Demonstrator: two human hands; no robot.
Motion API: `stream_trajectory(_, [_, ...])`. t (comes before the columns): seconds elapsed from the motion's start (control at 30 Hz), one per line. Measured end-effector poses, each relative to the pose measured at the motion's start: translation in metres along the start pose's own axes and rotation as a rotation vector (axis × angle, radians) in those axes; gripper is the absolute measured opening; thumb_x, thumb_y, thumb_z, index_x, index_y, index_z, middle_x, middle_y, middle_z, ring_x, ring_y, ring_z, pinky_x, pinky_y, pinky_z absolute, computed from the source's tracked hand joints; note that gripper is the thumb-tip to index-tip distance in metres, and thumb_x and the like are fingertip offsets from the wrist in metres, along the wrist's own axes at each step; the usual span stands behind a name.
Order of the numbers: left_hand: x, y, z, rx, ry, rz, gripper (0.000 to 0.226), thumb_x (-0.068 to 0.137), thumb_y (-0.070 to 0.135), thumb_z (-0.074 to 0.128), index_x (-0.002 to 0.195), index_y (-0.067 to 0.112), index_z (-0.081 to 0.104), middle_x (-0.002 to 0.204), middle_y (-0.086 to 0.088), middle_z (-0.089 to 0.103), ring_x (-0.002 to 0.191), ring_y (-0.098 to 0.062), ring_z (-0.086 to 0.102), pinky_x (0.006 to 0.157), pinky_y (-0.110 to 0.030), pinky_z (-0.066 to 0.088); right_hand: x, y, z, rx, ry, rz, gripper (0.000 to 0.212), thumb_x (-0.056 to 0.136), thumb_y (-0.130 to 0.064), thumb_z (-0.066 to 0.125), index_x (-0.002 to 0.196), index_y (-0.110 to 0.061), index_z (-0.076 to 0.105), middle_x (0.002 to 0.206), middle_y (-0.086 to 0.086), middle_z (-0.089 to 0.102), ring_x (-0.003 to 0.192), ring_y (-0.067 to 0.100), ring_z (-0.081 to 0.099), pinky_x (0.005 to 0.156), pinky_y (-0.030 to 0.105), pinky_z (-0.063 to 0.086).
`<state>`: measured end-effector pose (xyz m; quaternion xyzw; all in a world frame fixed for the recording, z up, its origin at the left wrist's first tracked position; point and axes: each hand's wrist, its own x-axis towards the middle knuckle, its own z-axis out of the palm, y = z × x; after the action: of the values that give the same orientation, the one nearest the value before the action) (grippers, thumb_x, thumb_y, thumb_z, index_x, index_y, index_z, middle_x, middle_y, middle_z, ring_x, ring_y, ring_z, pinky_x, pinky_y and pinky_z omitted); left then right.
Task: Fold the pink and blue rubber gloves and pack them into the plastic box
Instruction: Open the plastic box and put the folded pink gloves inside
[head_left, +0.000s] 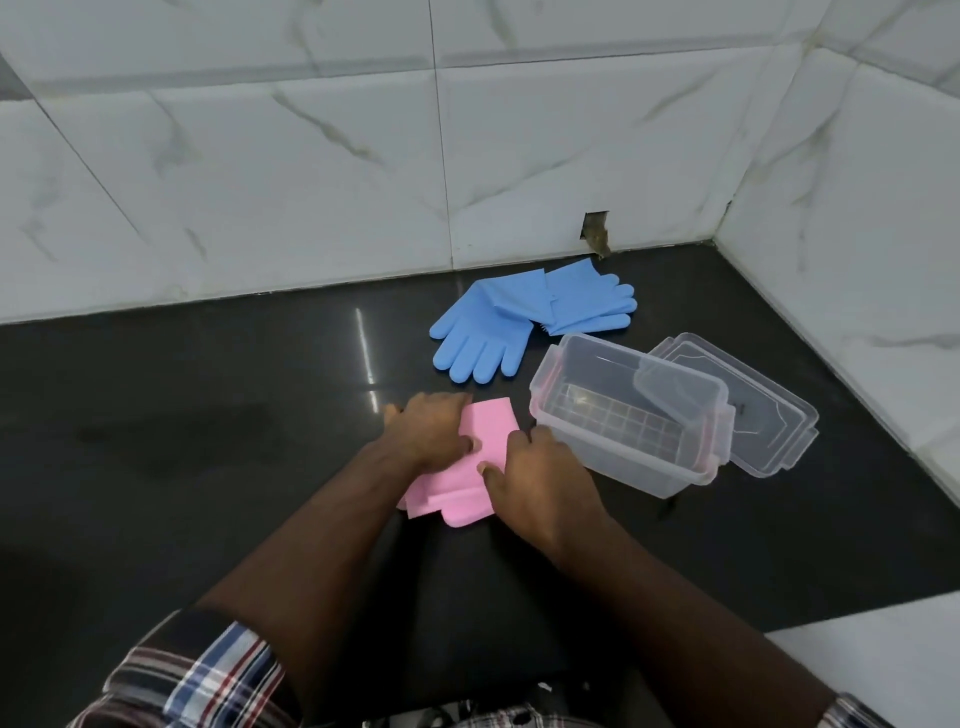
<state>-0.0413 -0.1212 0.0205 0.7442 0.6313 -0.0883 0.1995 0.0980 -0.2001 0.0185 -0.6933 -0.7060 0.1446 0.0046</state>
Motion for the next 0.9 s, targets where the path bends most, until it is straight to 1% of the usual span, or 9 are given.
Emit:
stream_trajectory(0.27, [0.016, -0.009, -0.008, -0.010, -0.069, -0.002, 0.075, 0.082, 0.051, 0.074, 0.148, 0.032, 0.042, 0.144, 0.001, 0.049, 0.135, -0.027, 0.041, 0.103, -0.052, 0.034, 0.009, 0.004, 0.008, 0.202, -0.088, 0.225, 0.061, 0.089, -0.049, 0.064, 0.136, -0.016, 0.044, 0.131, 0.005, 0.056, 0.116, 0.021, 0.057, 0.091, 0.035, 0.049])
stream_trajectory(0.37, [0.020, -0.021, -0.016, -0.102, -0.143, 0.034, 0.051, 0.076, 0.046, 0.079, 0.120, 0.029, 0.061, 0.123, 0.005, 0.064, 0.116, -0.024, 0.057, 0.103, -0.054, 0.041, 0.011, 0.004, 0.011, 0.373, -0.092, 0.297, 0.054, 0.083, -0.042, 0.073, 0.127, -0.017, 0.054, 0.122, 0.002, 0.062, 0.107, 0.018, 0.060, 0.087, 0.033, 0.050])
stream_trajectory(0.4, [0.020, -0.026, -0.019, -0.166, -0.165, 0.063, 0.038, 0.075, 0.043, 0.080, 0.105, 0.028, 0.063, 0.112, 0.005, 0.068, 0.107, -0.024, 0.061, 0.100, -0.053, 0.046, 0.012, 0.005, 0.013, 0.423, -0.101, 0.309, 0.048, 0.082, -0.039, 0.075, 0.121, -0.018, 0.058, 0.116, 0.001, 0.064, 0.102, 0.016, 0.062, 0.086, 0.033, 0.052])
stream_trajectory(0.47, [0.014, -0.036, -0.026, -0.337, -0.215, 0.115, 0.026, 0.078, 0.034, 0.081, 0.094, 0.022, 0.064, 0.100, 0.001, 0.071, 0.098, -0.024, 0.067, 0.090, -0.046, 0.054, 0.012, 0.006, 0.014, 0.530, -0.106, 0.315, 0.033, 0.081, -0.033, 0.077, 0.107, -0.018, 0.063, 0.105, 0.000, 0.066, 0.091, 0.013, 0.063, 0.085, 0.035, 0.055])
stream_trajectory(0.53, [0.003, -0.043, -0.034, -0.509, -0.239, 0.136, 0.024, 0.081, 0.027, 0.080, 0.097, 0.017, 0.065, 0.100, -0.003, 0.073, 0.095, -0.024, 0.072, 0.085, -0.042, 0.058, 0.011, 0.006, 0.013, 0.664, -0.090, 0.304, 0.023, 0.083, -0.028, 0.076, 0.099, -0.019, 0.063, 0.100, -0.002, 0.066, 0.089, 0.012, 0.063, 0.084, 0.036, 0.056])
stream_trajectory(0.67, [-0.014, -0.060, -0.044, -0.870, -0.251, 0.135, 0.043, 0.076, 0.022, 0.084, 0.111, 0.004, 0.064, 0.109, -0.013, 0.075, 0.101, -0.034, 0.073, 0.092, -0.054, 0.057, 0.006, 0.001, 0.000, 1.133, -0.010, 0.256, 0.017, 0.085, -0.019, 0.073, 0.098, -0.017, 0.063, 0.101, -0.001, 0.068, 0.092, 0.016, 0.068, 0.084, 0.042, 0.059])
stream_trajectory(0.77, [-0.022, -0.065, -0.048, -1.218, -0.278, 0.151, 0.053, 0.079, 0.015, 0.080, 0.126, -0.001, 0.062, 0.122, -0.023, 0.070, 0.113, -0.044, 0.066, 0.099, -0.061, 0.051, 0.006, -0.002, -0.016, 1.516, 0.071, 0.232, 0.026, 0.084, -0.012, 0.073, 0.107, -0.015, 0.061, 0.108, 0.006, 0.069, 0.098, 0.024, 0.069, 0.083, 0.051, 0.059])
stream_trajectory(0.83, [-0.028, -0.061, -0.051, -1.391, -0.268, 0.170, 0.049, 0.084, 0.011, 0.076, 0.129, -0.003, 0.061, 0.125, -0.026, 0.067, 0.114, -0.044, 0.065, 0.099, -0.061, 0.051, 0.010, -0.004, -0.026, 1.647, 0.093, 0.165, 0.034, 0.084, -0.013, 0.073, 0.115, -0.018, 0.059, 0.112, 0.005, 0.070, 0.104, 0.027, 0.068, 0.087, 0.055, 0.056])
stream_trajectory(0.9, [-0.033, -0.054, -0.053, -1.520, -0.238, 0.175, 0.048, 0.087, 0.010, 0.073, 0.131, -0.004, 0.059, 0.127, -0.029, 0.065, 0.112, -0.044, 0.065, 0.099, -0.062, 0.050, 0.012, -0.009, -0.032, 1.707, 0.036, 0.072, 0.045, 0.082, -0.017, 0.075, 0.123, -0.022, 0.057, 0.116, 0.005, 0.070, 0.109, 0.029, 0.066, 0.089, 0.056, 0.054])
